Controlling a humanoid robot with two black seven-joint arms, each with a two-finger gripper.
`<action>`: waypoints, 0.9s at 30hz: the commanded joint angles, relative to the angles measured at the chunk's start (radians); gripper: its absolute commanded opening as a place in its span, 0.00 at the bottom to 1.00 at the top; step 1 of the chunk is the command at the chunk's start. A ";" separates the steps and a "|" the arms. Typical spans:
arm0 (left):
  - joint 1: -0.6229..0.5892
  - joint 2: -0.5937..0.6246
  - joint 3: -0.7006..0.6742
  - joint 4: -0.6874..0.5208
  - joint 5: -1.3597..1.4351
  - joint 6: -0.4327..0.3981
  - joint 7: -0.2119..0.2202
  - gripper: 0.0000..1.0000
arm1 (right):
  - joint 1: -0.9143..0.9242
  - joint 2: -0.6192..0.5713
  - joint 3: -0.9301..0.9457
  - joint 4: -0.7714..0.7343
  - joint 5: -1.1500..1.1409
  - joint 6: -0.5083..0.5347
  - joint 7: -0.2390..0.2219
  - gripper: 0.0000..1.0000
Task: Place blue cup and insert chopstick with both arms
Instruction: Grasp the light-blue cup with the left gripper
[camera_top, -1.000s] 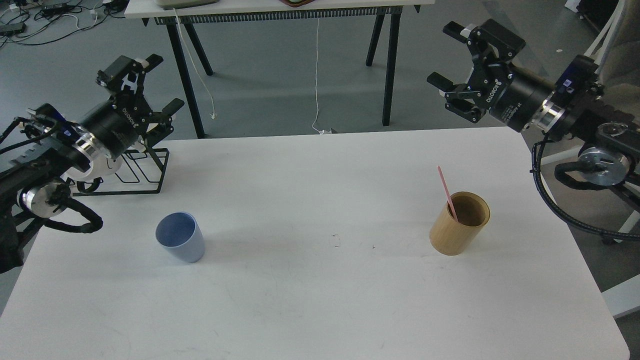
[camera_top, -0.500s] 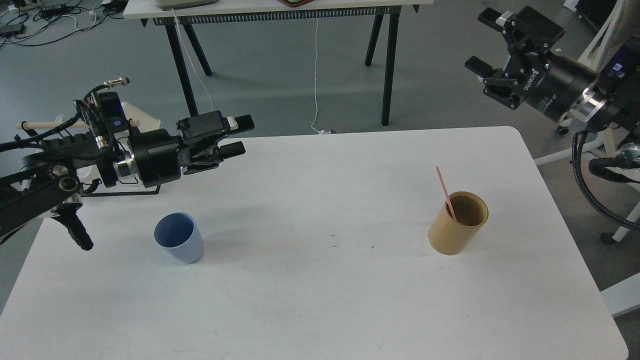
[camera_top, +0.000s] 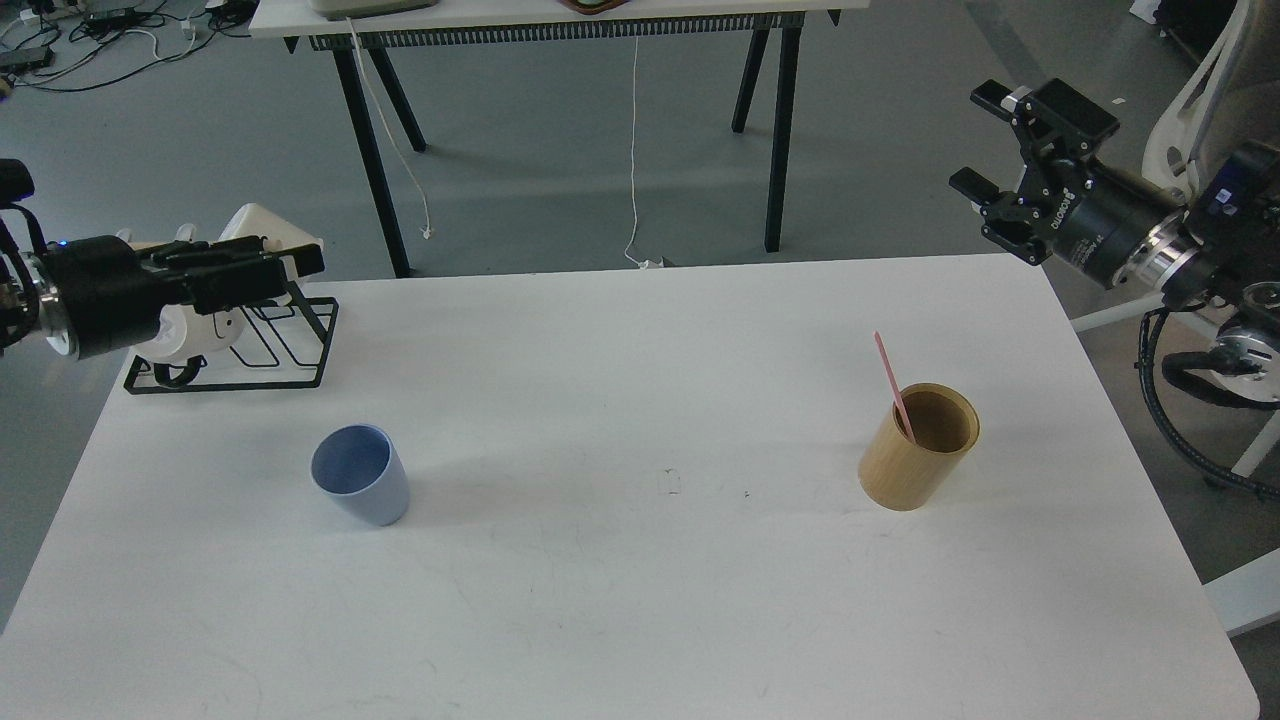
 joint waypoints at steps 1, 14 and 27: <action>0.003 -0.004 0.075 0.002 0.137 0.026 0.000 0.99 | -0.005 0.002 0.005 -0.003 -0.001 0.000 0.000 0.98; 0.070 -0.134 0.132 0.112 0.214 0.038 0.000 0.99 | -0.036 -0.008 0.010 -0.001 0.001 0.002 0.000 0.98; 0.121 -0.243 0.132 0.220 0.222 0.038 0.000 0.94 | -0.037 -0.012 0.016 0.000 0.001 0.008 0.000 0.98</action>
